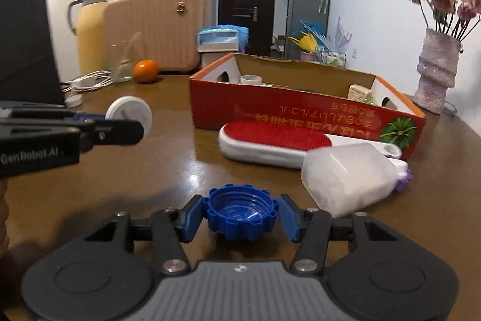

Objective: Organize rigid objects
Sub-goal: 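Grasp the small white disc with the left tool while the right tool grasps the blue cap, then carry the white disc and blue cap into the box and open both tools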

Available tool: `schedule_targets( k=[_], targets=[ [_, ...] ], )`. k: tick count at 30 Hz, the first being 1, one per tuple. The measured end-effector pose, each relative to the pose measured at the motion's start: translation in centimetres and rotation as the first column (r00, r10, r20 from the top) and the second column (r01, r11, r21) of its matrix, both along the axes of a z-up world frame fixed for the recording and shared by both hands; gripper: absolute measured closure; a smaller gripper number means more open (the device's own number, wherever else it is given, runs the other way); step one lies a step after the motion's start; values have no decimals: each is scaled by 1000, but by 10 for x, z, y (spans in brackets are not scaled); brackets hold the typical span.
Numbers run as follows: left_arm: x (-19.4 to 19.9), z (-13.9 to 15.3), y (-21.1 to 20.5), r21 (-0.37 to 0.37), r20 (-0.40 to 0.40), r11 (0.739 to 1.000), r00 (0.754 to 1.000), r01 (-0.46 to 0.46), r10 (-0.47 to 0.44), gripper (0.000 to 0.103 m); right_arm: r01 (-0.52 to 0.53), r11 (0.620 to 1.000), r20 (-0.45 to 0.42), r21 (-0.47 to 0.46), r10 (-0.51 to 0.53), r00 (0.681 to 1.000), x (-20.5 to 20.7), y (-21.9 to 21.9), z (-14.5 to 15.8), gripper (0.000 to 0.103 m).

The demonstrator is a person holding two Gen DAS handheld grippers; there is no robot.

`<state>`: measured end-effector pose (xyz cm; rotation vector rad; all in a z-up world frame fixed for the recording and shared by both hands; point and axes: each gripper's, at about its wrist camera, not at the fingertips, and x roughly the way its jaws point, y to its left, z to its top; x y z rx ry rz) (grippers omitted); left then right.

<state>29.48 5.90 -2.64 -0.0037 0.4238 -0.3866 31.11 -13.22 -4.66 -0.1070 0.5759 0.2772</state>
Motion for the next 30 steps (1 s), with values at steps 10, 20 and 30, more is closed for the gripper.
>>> schedule_targets(
  k=[10,20,30],
  targets=[
    [-78,14,-16,30,69,984,982,-176,173,93,166,985,151,58,-173,973,-78,-54,30,50],
    [-111,26,-35,-14,135,972,962,-236,236,93,207,974,237,88,-222,946,-114,-74,44,50],
    [-63,48,-46,-62,147,980,969,-192,199,93,203,971,278,125,-231,932,-103,-100,65,50]
  ],
)
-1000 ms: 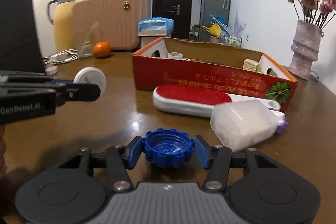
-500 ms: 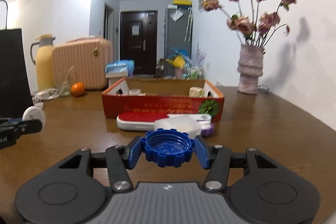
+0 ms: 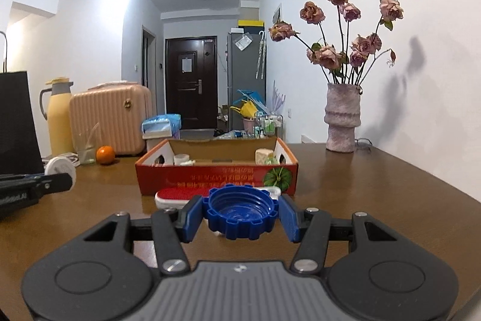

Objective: Organize rigid objects
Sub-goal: 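Carry the white disc and blue cap into the box and open both tools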

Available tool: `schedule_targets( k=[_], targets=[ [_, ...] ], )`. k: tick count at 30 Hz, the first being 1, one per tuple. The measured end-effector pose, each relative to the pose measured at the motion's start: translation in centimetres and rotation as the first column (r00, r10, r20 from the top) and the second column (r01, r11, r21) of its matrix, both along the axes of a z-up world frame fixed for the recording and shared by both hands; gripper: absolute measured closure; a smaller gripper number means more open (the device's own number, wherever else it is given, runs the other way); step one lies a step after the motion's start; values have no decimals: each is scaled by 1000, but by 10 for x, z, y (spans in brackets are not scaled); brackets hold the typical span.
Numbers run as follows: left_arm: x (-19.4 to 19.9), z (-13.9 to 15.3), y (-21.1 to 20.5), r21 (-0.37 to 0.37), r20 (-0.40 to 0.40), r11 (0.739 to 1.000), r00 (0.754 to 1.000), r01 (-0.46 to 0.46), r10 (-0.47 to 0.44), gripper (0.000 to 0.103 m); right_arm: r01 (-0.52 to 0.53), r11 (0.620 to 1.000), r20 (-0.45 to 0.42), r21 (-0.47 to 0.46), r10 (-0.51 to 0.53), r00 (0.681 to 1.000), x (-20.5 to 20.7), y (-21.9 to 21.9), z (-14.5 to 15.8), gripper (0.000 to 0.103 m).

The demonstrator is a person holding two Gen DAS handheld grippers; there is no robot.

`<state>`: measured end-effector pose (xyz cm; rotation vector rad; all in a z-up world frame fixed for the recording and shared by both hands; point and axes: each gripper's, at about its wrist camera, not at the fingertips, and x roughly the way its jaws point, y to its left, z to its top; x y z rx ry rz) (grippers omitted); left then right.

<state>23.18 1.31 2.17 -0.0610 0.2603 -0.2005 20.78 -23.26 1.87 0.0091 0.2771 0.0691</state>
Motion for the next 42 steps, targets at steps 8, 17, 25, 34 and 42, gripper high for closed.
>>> schedule_targets(
  k=[8,17,25,34,42],
  targets=[
    [91,23,-6,4,-10,999,999,44,-44,93,-43,999,28,19,42,999,66,-15,26,50],
    [273,30,-29,-18,-239,998,969,53,-56,93,-189,981,-105,43,192,976,240,-17,59,50],
    [423,-20,-50,-29,-529,998,846,64,-70,93,-207,976,-386,73,219,896,427,-4,24,50],
    [483,-51,-58,29,-631,997,774,76,-41,91,-178,984,-557,7,152,817,514,16,-45,49],
    [484,-63,-56,61,-662,995,749,79,-19,60,-212,977,-637,11,170,752,528,24,-62,49]
  ],
)
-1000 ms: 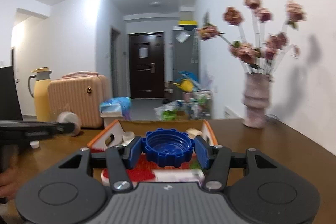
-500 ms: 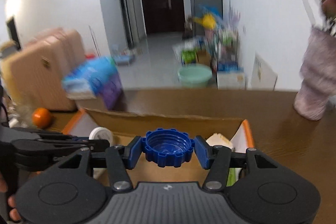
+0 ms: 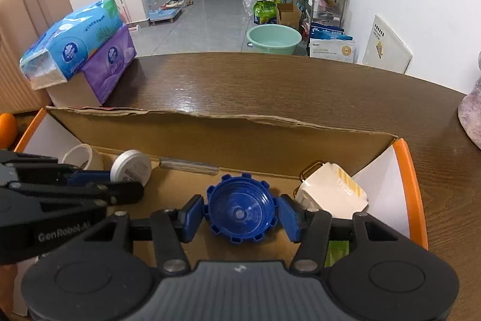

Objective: Organize rigid objects
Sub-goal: 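Carry the white disc and blue cap into the box and open both tools, then withdraw both tools from the box back toward the table items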

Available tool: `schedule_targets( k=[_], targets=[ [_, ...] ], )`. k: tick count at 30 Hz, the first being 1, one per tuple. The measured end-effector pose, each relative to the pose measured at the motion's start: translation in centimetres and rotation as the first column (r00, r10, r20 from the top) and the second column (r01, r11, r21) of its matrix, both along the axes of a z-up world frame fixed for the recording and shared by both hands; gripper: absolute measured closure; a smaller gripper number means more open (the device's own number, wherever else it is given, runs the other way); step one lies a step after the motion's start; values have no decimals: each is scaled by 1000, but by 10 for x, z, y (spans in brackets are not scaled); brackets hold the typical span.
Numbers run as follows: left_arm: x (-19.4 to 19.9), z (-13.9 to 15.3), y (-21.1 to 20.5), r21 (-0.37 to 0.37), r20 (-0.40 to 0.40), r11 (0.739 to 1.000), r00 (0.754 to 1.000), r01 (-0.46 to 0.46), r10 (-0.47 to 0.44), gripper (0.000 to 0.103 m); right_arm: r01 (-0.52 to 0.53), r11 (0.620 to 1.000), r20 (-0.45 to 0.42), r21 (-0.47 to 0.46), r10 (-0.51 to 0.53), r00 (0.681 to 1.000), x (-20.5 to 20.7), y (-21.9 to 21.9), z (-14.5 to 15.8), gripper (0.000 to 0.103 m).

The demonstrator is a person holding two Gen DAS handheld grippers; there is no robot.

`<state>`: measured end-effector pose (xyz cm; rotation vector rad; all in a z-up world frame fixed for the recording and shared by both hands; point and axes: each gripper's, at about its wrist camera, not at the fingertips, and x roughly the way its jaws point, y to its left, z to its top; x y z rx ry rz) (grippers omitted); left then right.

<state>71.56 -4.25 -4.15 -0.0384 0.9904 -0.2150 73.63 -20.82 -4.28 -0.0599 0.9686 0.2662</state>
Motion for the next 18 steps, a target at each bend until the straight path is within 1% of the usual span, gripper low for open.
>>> schedule_targets(
  k=[2,3,5,6,7,9,12,14,16,18],
  targets=[
    [-5,7,1,6,0,1000,1000,-5,5,60,-4,1000,0,7,4,1000,-3,-1,2,50],
    [-8,11,2,8,0,1000,1000,-5,5,57,-1,1000,2,10,1,1000,-6,-2,5,50],
    [-17,25,3,15,16,1000,1000,-6,6,47,3,1000,3,12,-3,1000,-11,-6,14,49],
    [-23,31,4,18,33,1000,999,-12,11,37,3,1000,5,14,-3,1000,-15,-8,20,49],
    [-31,38,5,20,53,1000,999,-14,13,33,5,1000,10,12,-5,1000,-20,-10,27,47],
    [-41,51,4,27,65,999,998,-18,17,33,7,1000,23,-3,-7,1000,-30,-14,39,41],
    [-62,70,6,33,85,999,996,-34,31,32,17,1000,45,-15,-17,999,-48,-19,60,40],
    [-85,85,7,46,151,997,987,-59,51,28,28,1000,69,-6,-28,997,-63,-24,76,40],
    [-108,99,7,48,233,997,971,-67,54,20,33,999,104,12,-34,994,-79,-26,91,39],
    [-135,112,7,62,307,994,950,-88,65,19,32,999,139,32,-36,990,-98,-28,106,36]
  ],
)
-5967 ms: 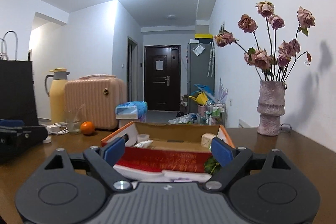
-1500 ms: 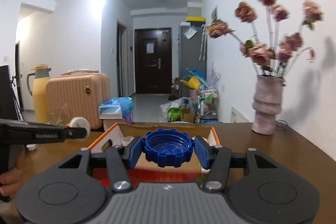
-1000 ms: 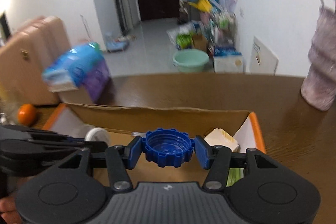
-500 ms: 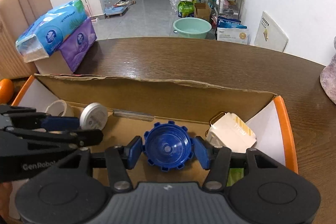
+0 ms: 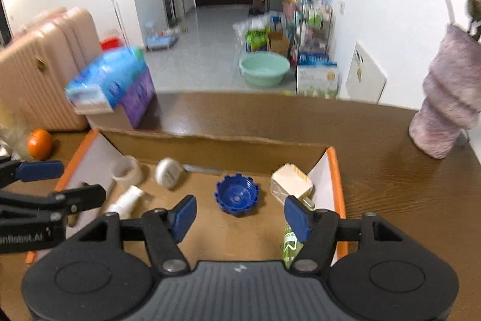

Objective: Organize rigid objects
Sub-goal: 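Withdraw both tools from the box back toward the table items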

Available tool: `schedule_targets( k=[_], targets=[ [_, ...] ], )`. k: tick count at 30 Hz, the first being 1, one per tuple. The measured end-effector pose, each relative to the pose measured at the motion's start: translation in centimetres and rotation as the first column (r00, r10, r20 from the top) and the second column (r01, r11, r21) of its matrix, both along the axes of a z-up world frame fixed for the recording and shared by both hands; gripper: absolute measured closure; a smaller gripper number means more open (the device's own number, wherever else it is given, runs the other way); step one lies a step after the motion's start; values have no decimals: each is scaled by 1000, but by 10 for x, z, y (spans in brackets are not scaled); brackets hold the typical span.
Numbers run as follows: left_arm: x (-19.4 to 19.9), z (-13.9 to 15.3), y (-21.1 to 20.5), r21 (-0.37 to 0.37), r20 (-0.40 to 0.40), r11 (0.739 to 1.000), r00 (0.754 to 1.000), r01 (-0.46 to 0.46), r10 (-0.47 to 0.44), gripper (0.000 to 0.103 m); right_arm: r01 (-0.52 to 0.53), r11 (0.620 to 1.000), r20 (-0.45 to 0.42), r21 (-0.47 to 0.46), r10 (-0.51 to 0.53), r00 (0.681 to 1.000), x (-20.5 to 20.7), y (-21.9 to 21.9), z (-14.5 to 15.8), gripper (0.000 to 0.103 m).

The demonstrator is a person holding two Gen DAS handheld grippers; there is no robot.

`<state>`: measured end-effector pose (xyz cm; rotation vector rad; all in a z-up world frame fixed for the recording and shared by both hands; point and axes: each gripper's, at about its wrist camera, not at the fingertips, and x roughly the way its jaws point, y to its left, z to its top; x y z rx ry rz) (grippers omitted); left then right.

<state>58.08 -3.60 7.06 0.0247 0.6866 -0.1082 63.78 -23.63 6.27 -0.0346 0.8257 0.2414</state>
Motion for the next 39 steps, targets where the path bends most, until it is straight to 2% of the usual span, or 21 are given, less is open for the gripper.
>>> schedule_targets(
  k=[3,8,12,14,17,22,25,31,33,39],
  targets=[
    [-31,14,0,-1,55,1000,998,-13,13,18,2,1000,43,-3,-2,999,-30,-2,18,32],
    [-82,32,2,-12,158,998,986,-56,57,15,5,1000,125,-8,-4,992,-77,0,36,32],
    [-118,35,4,-19,250,998,966,-66,69,3,6,999,255,45,-17,967,-123,-4,45,19],
    [-133,32,6,-30,266,998,962,-55,62,3,12,999,296,51,-27,955,-141,-5,44,19],
    [-152,26,7,-42,286,998,956,-56,65,3,8,998,336,57,-27,942,-165,-5,39,19],
    [-197,16,12,-60,414,996,906,-66,85,1,5,992,409,122,-55,911,-202,-12,29,19],
    [-219,11,13,-55,482,995,871,-81,98,0,10,993,451,119,-63,890,-225,-17,18,17],
    [-259,-3,13,-79,520,994,848,-73,103,0,15,994,494,110,-68,867,-263,-21,-6,15],
    [-273,-8,12,-62,543,995,834,-82,103,0,15,994,491,108,-67,868,-276,-23,-14,14],
    [-326,-26,10,-38,597,995,797,-90,95,0,24,998,554,65,-56,831,-323,-25,-35,14]
  ],
)
